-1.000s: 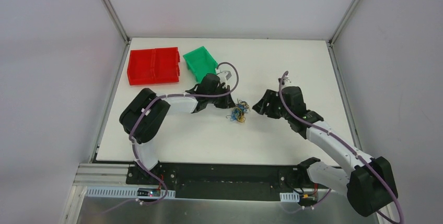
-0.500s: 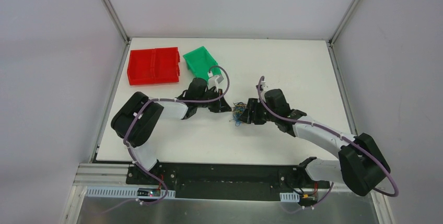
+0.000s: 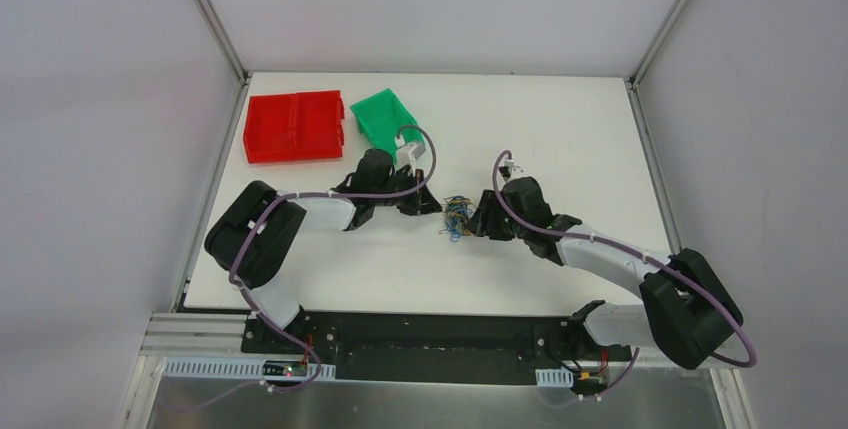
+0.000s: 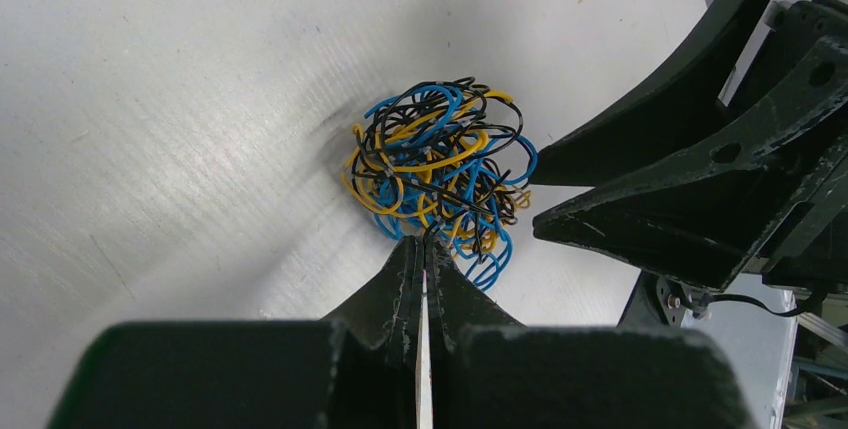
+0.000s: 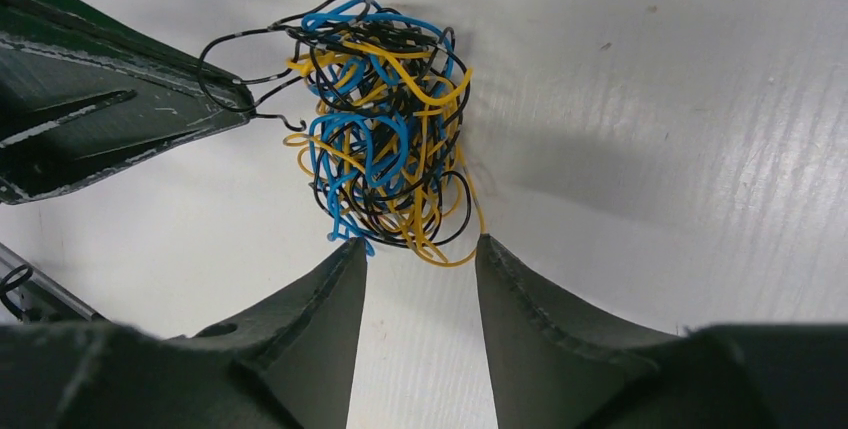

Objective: Untangle the cables
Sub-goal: Untie the cable.

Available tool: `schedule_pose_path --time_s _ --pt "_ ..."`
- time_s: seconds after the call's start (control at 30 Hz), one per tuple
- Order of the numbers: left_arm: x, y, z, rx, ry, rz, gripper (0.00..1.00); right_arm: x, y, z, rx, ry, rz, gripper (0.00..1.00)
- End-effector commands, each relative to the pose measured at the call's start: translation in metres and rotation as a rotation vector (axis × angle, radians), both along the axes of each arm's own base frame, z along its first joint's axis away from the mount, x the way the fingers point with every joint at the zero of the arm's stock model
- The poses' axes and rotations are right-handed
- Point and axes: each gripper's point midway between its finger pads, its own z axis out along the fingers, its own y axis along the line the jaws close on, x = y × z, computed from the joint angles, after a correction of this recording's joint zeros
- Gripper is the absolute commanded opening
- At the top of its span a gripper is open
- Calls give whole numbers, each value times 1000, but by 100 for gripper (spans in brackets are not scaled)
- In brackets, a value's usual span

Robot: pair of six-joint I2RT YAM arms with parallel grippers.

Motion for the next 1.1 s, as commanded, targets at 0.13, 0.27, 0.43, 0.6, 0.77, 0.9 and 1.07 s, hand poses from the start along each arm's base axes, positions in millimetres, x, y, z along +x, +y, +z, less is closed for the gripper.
schedule_pose_path --time_s 0.13,0.27,0.43,0.6,0.77,0.9,1.07 --pt "6 -7 12 -14 -31 -30 0 11 12 2 34 -3 -18 35" --pt "8 -8 9 -2 -20 -31 0 11 15 3 47 2 -10 25" --pt "13 -1 4 17 2 -5 0 16 6 8 47 -6 -64 0" --pt "40 53 7 -50 52 184 0 28 -42 18 42 -7 -262 0" --pt "57 117 16 -61 20 397 0 36 -132 36 -87 -67 -597 0" --pt "55 149 17 45 -39 530 0 29 -197 49 -150 -83 -842 0" --pt "48 198 26 172 -129 744 0 21 -230 56 -195 -63 -962 0"
